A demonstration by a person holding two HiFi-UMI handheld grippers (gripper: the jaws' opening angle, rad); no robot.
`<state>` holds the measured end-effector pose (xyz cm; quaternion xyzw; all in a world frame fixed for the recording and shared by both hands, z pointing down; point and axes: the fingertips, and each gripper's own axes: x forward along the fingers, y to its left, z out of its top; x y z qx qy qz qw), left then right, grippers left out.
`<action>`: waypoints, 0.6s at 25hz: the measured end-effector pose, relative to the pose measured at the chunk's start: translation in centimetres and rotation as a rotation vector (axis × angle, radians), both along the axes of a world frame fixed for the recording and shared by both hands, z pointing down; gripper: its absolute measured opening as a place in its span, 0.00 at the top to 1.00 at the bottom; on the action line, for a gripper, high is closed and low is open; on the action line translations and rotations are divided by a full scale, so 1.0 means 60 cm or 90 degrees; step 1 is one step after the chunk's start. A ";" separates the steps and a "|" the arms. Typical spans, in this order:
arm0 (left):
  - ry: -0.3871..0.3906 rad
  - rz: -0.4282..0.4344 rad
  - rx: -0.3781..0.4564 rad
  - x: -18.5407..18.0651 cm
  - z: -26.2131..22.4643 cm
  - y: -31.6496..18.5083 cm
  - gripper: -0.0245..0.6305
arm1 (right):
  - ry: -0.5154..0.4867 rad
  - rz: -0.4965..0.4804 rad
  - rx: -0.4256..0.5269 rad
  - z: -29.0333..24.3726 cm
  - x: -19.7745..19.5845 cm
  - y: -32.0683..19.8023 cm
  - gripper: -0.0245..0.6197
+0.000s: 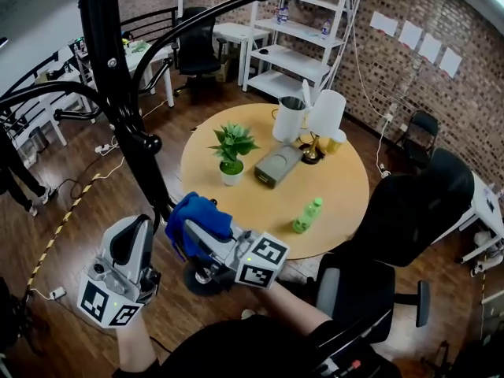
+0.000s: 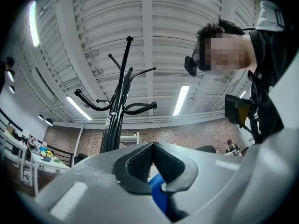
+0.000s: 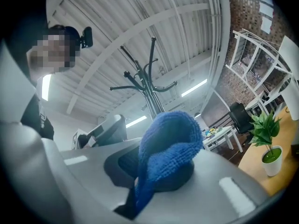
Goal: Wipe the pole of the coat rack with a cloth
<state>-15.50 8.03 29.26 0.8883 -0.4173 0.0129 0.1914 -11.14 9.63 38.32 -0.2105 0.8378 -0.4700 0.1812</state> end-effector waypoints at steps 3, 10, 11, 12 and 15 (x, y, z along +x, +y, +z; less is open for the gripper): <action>-0.006 -0.003 -0.002 -0.001 0.001 0.003 0.97 | -0.017 0.015 0.018 -0.021 0.012 -0.010 0.94; -0.012 -0.010 -0.002 -0.004 -0.003 0.000 0.97 | -0.032 0.018 0.055 -0.055 0.019 -0.029 0.94; -0.014 -0.011 -0.002 -0.006 -0.002 0.000 0.97 | -0.034 0.017 0.059 -0.058 0.018 -0.030 0.94; -0.014 -0.012 -0.001 -0.006 -0.002 0.000 0.97 | -0.034 0.015 0.062 -0.061 0.018 -0.031 0.94; -0.016 -0.014 -0.003 -0.007 0.000 0.001 0.97 | -0.041 0.014 0.067 -0.066 0.018 -0.032 0.94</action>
